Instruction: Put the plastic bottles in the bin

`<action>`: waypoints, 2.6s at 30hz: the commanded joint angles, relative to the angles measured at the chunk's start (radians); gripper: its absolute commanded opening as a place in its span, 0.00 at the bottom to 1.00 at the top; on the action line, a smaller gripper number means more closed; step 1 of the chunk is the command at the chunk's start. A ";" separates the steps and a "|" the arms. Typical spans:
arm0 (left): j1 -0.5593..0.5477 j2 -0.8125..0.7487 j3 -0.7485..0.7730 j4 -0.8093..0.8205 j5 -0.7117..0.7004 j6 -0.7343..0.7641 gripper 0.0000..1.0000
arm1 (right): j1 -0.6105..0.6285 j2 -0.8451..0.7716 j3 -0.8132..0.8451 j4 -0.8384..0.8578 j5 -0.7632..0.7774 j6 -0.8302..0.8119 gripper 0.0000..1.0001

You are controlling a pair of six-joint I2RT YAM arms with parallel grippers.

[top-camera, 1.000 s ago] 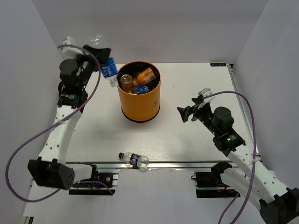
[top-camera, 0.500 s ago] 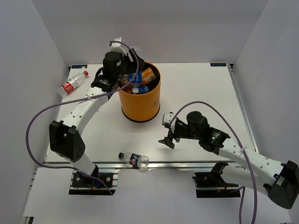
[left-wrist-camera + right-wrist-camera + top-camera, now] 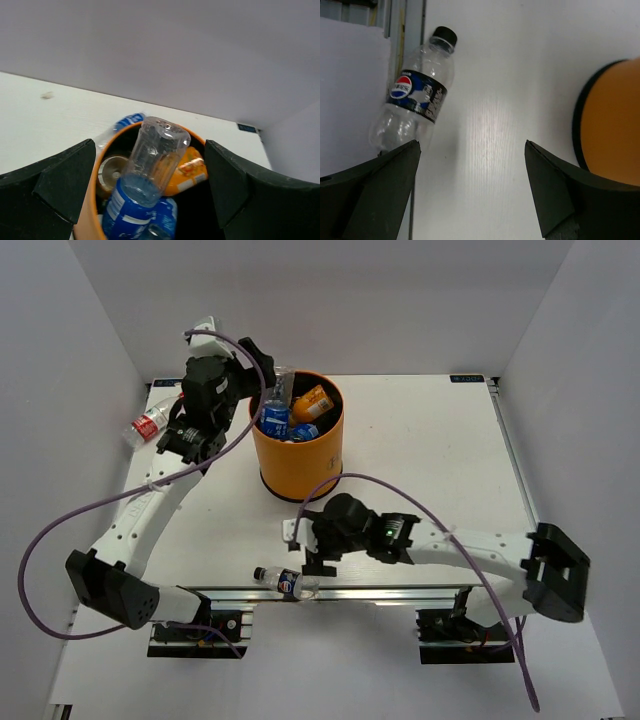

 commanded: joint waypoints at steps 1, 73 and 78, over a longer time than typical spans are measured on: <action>0.022 -0.060 0.011 -0.106 -0.213 0.016 0.98 | 0.056 0.108 0.108 0.016 -0.015 -0.053 0.89; 0.685 0.739 0.243 0.026 0.141 0.657 0.98 | -0.546 0.203 0.837 -0.045 -0.383 0.178 0.89; 0.708 0.808 0.306 0.012 0.205 0.653 0.98 | -0.589 0.087 0.682 0.022 -0.349 0.207 0.89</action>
